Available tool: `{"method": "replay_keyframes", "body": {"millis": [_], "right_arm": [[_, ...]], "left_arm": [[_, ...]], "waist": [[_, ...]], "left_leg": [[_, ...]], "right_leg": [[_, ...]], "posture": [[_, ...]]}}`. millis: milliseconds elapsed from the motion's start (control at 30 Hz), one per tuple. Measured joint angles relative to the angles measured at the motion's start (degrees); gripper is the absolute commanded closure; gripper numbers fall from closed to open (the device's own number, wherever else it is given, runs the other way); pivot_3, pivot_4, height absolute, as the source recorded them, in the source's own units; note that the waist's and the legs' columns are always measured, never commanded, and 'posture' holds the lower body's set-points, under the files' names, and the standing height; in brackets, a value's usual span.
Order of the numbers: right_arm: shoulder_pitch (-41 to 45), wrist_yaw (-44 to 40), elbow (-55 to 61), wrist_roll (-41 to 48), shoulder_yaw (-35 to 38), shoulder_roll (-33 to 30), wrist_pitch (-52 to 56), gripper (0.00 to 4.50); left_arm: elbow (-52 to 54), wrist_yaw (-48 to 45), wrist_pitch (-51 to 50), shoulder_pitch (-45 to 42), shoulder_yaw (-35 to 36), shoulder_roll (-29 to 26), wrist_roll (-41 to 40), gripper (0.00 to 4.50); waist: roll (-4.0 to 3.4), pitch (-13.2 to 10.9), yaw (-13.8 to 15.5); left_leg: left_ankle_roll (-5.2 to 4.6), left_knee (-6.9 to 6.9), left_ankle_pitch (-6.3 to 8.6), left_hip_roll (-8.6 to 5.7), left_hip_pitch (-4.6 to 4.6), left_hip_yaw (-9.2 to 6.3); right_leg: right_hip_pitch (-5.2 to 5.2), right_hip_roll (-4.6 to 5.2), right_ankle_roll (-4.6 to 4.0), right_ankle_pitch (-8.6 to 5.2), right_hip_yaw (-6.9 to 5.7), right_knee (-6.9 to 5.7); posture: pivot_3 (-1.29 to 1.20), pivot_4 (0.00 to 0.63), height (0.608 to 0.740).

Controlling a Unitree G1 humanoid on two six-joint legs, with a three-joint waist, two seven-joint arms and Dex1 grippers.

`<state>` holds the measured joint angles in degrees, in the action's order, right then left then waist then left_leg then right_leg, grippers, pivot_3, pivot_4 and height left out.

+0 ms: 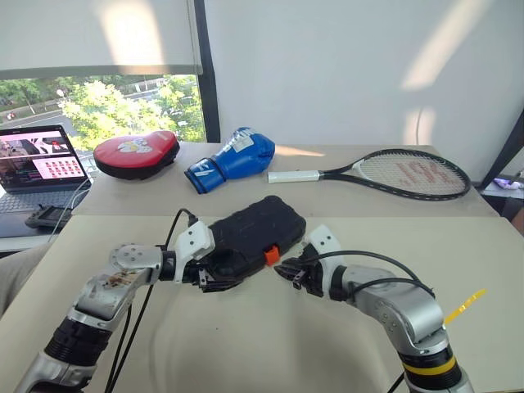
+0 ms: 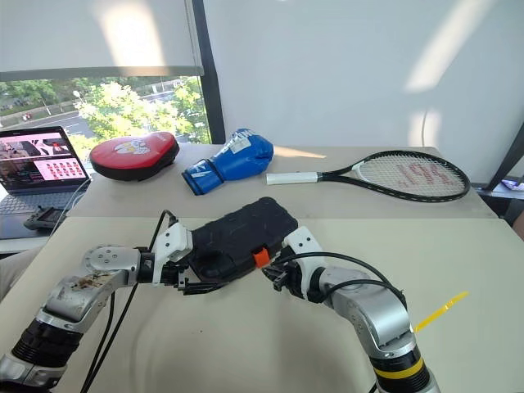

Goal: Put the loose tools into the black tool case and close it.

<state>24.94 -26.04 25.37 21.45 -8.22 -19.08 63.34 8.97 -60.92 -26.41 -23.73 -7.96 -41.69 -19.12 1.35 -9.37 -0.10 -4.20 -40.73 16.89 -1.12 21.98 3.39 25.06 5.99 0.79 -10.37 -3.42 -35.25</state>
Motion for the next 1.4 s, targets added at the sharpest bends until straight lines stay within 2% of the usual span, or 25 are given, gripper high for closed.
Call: {"method": "replay_keyframes", "body": {"millis": [100,267,600,967,1133,1233,1300,1367,1400], "right_arm": [[3.27,0.85,-6.28,-1.33,-0.97,1.94,-2.58,4.47],[3.76,1.06,-13.44,-4.36,-3.04,2.72,-8.09,4.47],[0.13,1.27,-11.38,-4.41,-1.75,4.46,-12.03,4.47],[5.15,1.01,-25.78,-7.32,-2.53,9.81,-18.04,4.47],[4.95,0.18,-26.35,-7.47,-2.36,9.65,-19.18,4.47],[2.59,-1.22,-21.78,-7.42,-2.43,7.57,-19.40,4.47],[-0.67,-2.28,-15.11,-6.73,-2.27,5.17,-19.39,3.91],[-6.86,-4.13,-5.01,-4.28,0.18,1.16,-19.26,3.34],[-9.64,-5.08,-0.92,-2.79,2.27,-0.71,-19.00,3.01]], "left_arm": [[-0.14,0.21,0.06,-0.02,0.01,0.28,0.06,0.28],[-0.18,0.44,0.07,-0.04,0.03,0.79,0.40,0.28],[0.28,0.82,0.42,0.75,0.41,1.44,0.49,0.28],[-0.78,1.40,0.44,0.70,0.35,2.36,1.17,0.28],[-0.69,1.44,0.87,0.99,0.63,2.41,1.16,0.28],[-0.37,1.85,1.58,1.89,1.84,3.04,0.63,0.28],[0.67,3.16,1.19,3.66,3.57,5.04,-1.42,0.28],[2.93,2.94,-0.56,6.97,6.60,5.70,-5.98,0.00],[3.88,2.79,-2.85,8.15,8.77,5.59,-9.00,0.00]], "waist": [[0.00,0.00,-0.01],[-0.01,0.01,-0.52],[-0.02,0.01,-0.56],[-0.02,0.01,-0.81],[-0.03,0.01,-0.76],[-0.04,0.01,-0.72],[-0.09,0.00,-0.69],[-0.08,0.00,-0.48],[-0.08,0.00,-0.44]], "left_leg": [[0.03,0.00,-0.02,0.00,-0.01,0.00],[0.30,0.00,-0.18,0.01,-0.03,0.01],[0.29,0.01,-0.17,-0.01,-0.01,0.00],[0.16,0.02,-0.13,0.12,-0.20,0.03],[0.17,0.02,-0.14,0.10,-0.17,0.03],[0.16,0.04,-0.13,0.10,-0.13,0.02],[0.12,0.05,-0.10,0.09,-0.02,0.01],[0.27,0.04,-0.18,0.10,0.15,-0.03],[0.30,0.02,-0.19,0.07,0.20,-0.03]], "right_leg": [[-0.01,-0.02,0.00,0.00,-0.01,-0.01],[-0.01,-0.02,-0.01,0.00,0.02,-0.05],[0.00,0.02,0.00,0.00,0.03,-0.02],[0.09,-0.16,-0.14,0.05,0.28,-0.41],[0.12,-0.12,-0.14,0.05,0.29,-0.41],[0.17,-0.08,-0.14,0.04,0.29,-0.39],[0.24,0.05,-0.06,-0.01,0.29,-0.40],[0.31,0.16,0.06,-0.11,0.29,-0.37],[0.31,0.17,0.12,-0.14,0.26,-0.31]], "posture": [[0.00,0.150,0.740],[0.00,0.150,0.740],[0.00,0.150,0.740],[0.00,0.150,0.740],[0.00,0.150,0.740],[0.00,0.150,0.740],[0.00,0.150,0.740],[0.00,0.150,0.740],[0.00,0.150,0.740]]}}
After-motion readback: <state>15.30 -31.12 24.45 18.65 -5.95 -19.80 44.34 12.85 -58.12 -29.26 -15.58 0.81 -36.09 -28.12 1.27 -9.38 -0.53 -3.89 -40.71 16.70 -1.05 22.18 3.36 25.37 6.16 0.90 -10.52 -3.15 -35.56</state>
